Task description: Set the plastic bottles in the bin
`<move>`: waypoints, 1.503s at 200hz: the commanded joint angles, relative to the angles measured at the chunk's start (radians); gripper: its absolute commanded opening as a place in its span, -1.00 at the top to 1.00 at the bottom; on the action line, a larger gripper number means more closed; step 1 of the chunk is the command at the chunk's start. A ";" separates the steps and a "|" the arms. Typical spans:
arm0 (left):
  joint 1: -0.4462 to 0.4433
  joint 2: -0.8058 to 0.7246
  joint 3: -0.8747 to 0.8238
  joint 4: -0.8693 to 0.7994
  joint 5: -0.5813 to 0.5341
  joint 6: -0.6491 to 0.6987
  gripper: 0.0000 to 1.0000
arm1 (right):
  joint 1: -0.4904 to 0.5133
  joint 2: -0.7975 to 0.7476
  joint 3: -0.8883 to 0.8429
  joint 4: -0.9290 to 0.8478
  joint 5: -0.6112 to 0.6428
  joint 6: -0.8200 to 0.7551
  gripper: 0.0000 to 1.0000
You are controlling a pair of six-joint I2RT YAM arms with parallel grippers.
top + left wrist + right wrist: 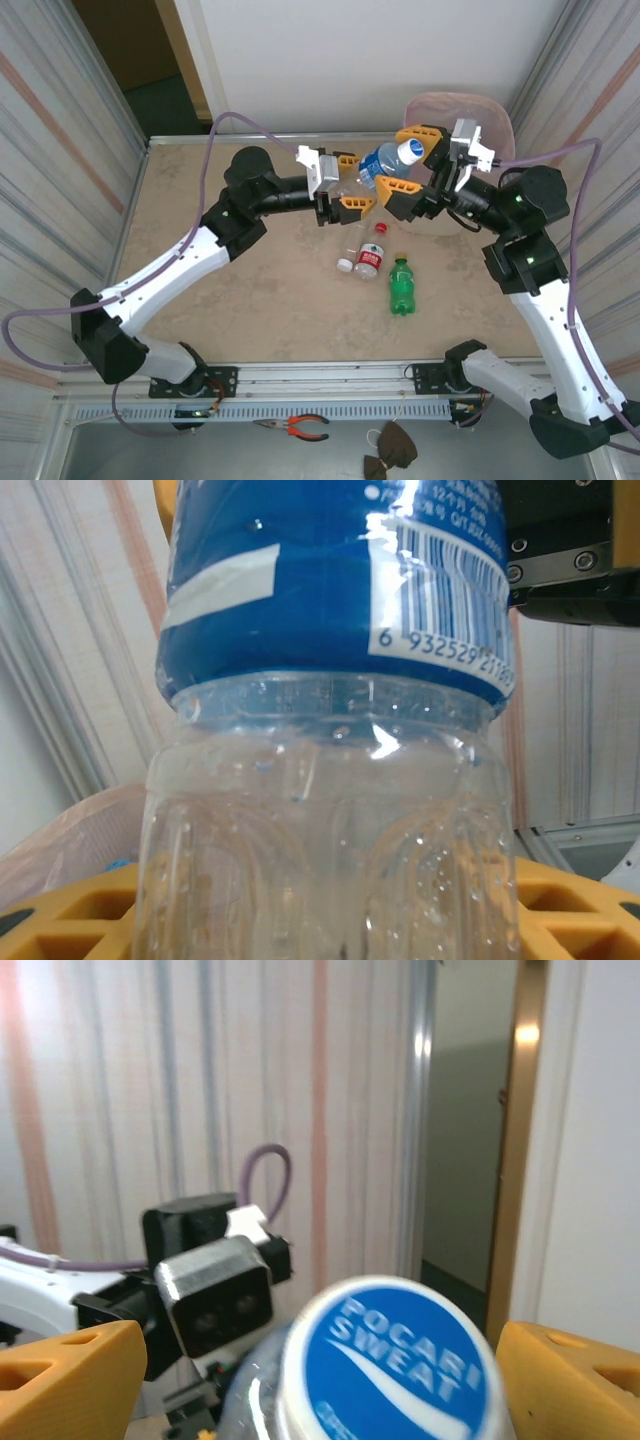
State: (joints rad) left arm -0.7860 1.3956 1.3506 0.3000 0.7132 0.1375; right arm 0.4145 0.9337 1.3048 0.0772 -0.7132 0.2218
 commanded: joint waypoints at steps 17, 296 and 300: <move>-0.040 -0.062 0.045 0.108 0.000 -0.017 -0.02 | 0.070 -0.012 -0.004 0.073 -0.098 -0.082 -0.78; -0.094 -0.204 -0.049 0.031 -0.125 0.083 -0.67 | 0.233 0.007 0.066 -0.111 0.200 -0.336 -0.16; -0.094 -0.211 -0.053 0.018 -0.132 0.091 -0.67 | 0.229 0.010 0.071 -0.123 0.214 -0.344 -0.16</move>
State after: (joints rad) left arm -0.8791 1.2434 1.3224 0.3695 0.6373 0.1715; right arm 0.6422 0.9340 1.3182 0.0292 -0.6224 -0.0505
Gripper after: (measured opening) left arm 0.832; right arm 0.581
